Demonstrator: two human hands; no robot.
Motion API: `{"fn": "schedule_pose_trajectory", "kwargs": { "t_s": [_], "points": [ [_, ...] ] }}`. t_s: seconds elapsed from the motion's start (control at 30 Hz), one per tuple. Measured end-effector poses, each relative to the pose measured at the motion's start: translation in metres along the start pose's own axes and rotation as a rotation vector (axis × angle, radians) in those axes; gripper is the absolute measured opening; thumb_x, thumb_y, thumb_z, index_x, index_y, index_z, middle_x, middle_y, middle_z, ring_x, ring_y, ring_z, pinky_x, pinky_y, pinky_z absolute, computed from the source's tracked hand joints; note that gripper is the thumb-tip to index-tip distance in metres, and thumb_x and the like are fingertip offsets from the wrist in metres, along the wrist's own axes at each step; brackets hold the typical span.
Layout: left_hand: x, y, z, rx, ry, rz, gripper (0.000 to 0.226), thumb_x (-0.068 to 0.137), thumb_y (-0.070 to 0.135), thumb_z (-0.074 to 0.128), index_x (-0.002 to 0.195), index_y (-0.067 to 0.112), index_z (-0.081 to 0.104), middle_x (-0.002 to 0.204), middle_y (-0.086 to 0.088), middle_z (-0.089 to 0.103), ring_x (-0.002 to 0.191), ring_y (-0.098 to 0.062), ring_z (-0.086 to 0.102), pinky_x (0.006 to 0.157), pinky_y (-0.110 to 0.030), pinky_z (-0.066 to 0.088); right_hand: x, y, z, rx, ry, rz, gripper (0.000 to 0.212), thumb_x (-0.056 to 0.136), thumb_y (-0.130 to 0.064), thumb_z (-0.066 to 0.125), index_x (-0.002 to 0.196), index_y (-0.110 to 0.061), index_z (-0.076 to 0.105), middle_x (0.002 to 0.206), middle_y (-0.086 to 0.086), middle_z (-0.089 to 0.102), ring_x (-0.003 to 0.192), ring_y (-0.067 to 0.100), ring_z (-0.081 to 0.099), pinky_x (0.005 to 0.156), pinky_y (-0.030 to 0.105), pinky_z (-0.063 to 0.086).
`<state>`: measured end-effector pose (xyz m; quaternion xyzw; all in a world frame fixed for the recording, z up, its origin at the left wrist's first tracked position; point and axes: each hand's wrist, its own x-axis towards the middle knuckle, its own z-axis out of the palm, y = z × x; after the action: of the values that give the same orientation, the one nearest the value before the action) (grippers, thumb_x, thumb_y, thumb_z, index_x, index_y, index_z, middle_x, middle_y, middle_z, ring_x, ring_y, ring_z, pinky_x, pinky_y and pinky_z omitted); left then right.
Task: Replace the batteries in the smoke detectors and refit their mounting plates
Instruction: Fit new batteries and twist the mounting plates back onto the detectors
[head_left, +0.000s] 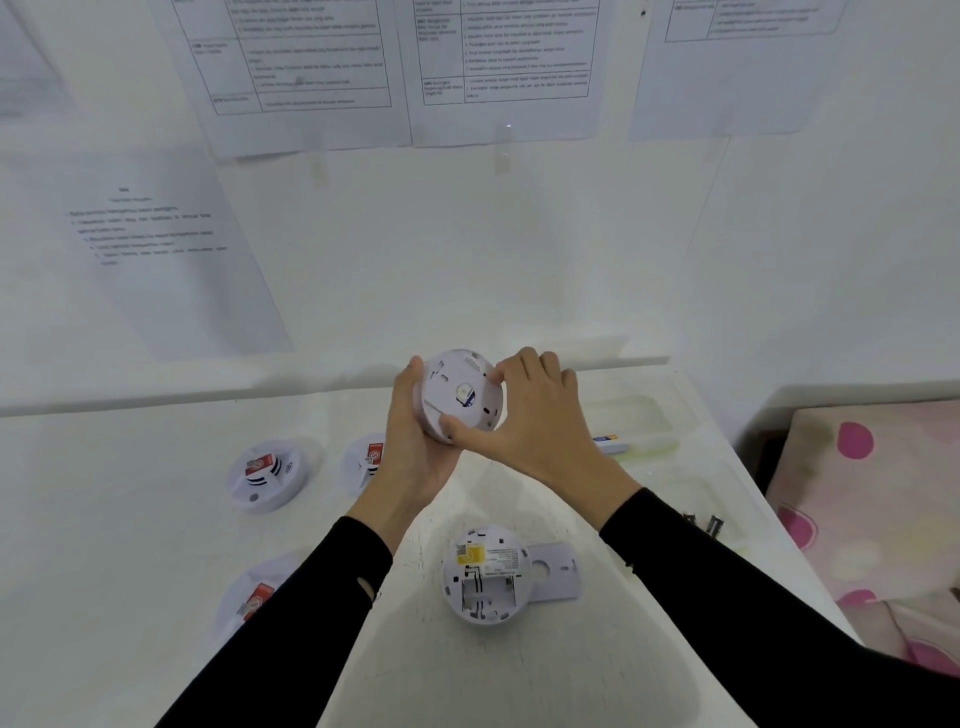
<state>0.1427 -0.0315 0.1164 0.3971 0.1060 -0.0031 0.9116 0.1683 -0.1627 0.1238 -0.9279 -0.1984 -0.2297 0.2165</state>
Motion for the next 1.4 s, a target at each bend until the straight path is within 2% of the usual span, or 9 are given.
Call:
{"fn": "schedule_pose_trajectory", "kwargs": {
  "t_s": [0.13,0.37,0.67,0.77,0.87,0.93,1.03,1.13,1.4],
  "points": [
    [0.001,-0.002,0.008,0.09,-0.006,0.054,0.061,0.099,0.052,0.041,0.135,0.005,0.055,0.127,-0.02,0.065,0.11,-0.028,0.066,0.084,-0.035,0.059,0.004,-0.004,-0.001,-0.141,0.05,0.029,0.076,0.062,-0.084,0.037,0.077,-0.011,0.055,0.075,-0.001,0.048,0.075,0.022,0.043,0.066,0.036,0.034],
    [-0.001,-0.007,0.015,-0.004,-0.023,0.158,0.022,0.096,0.037,0.051,0.11,0.023,0.059,0.097,-0.005,0.071,0.091,-0.022,0.069,0.085,-0.037,0.055,0.005,-0.015,0.003,-0.194,-0.046,0.14,0.076,0.056,-0.082,0.027,0.082,-0.013,0.045,0.081,-0.001,0.044,0.082,0.022,0.039,0.072,0.038,0.03],
    [0.002,-0.01,0.011,0.012,-0.034,0.156,0.023,0.099,0.038,0.05,0.115,0.024,0.06,0.106,-0.007,0.069,0.095,-0.024,0.069,0.091,-0.04,0.053,0.003,-0.025,0.004,-0.166,-0.169,0.307,0.083,0.058,-0.081,0.025,0.094,-0.01,0.05,0.088,-0.001,0.044,0.091,0.024,0.044,0.081,0.04,0.031],
    [0.008,-0.006,0.003,0.035,-0.069,0.104,0.03,0.093,0.042,0.052,0.116,0.025,0.059,0.109,-0.008,0.07,0.099,-0.026,0.068,0.095,-0.044,0.05,0.003,-0.013,0.004,0.143,-0.27,0.311,0.069,0.074,-0.076,0.047,0.089,-0.008,0.053,0.088,0.001,0.051,0.084,0.021,0.048,0.078,0.037,0.039],
    [0.015,-0.002,-0.01,0.193,-0.18,0.027,0.042,0.09,0.035,0.061,0.131,0.032,0.054,0.131,-0.007,0.06,0.117,-0.031,0.06,0.104,-0.049,0.044,0.006,0.005,-0.002,0.676,-0.468,0.512,0.081,0.087,-0.075,0.03,0.093,-0.003,0.068,0.091,0.013,0.067,0.082,0.026,0.06,0.08,0.039,0.048],
    [0.02,-0.007,-0.019,0.5,-0.251,0.009,0.05,0.092,0.025,0.063,0.137,0.044,0.048,0.137,-0.001,0.051,0.119,-0.027,0.058,0.1,-0.041,0.049,0.004,0.017,0.0,0.985,-0.61,0.737,0.089,0.088,-0.078,0.017,0.113,-0.009,0.068,0.11,0.009,0.068,0.099,0.024,0.063,0.094,0.039,0.048],
    [0.025,-0.022,-0.026,0.985,-0.168,0.131,0.076,0.082,0.031,0.081,0.142,0.044,0.037,0.139,0.006,0.042,0.118,-0.017,0.056,0.088,-0.024,0.054,-0.004,0.033,0.011,1.355,-0.53,0.983,0.082,0.09,-0.075,0.02,0.121,-0.012,0.062,0.113,0.011,0.067,0.098,0.026,0.064,0.094,0.042,0.05],
    [0.032,-0.04,-0.036,1.193,-0.066,0.233,0.095,0.066,0.034,0.092,0.141,0.022,0.035,0.134,0.004,0.041,0.117,-0.013,0.052,0.082,-0.011,0.047,-0.018,0.045,0.023,1.375,-0.433,1.059,0.071,0.094,-0.069,0.023,0.125,-0.015,0.057,0.11,0.009,0.066,0.095,0.026,0.063,0.088,0.041,0.05],
    [0.055,-0.081,-0.05,1.392,0.054,0.22,0.098,0.067,0.05,0.087,0.146,0.016,0.039,0.139,-0.005,0.038,0.132,-0.02,0.032,0.099,-0.02,0.023,-0.038,0.054,0.049,1.283,-0.338,1.112,0.062,0.099,-0.059,0.022,0.136,-0.018,0.049,0.121,0.008,0.061,0.105,0.022,0.058,0.098,0.04,0.043]
  ]
}}
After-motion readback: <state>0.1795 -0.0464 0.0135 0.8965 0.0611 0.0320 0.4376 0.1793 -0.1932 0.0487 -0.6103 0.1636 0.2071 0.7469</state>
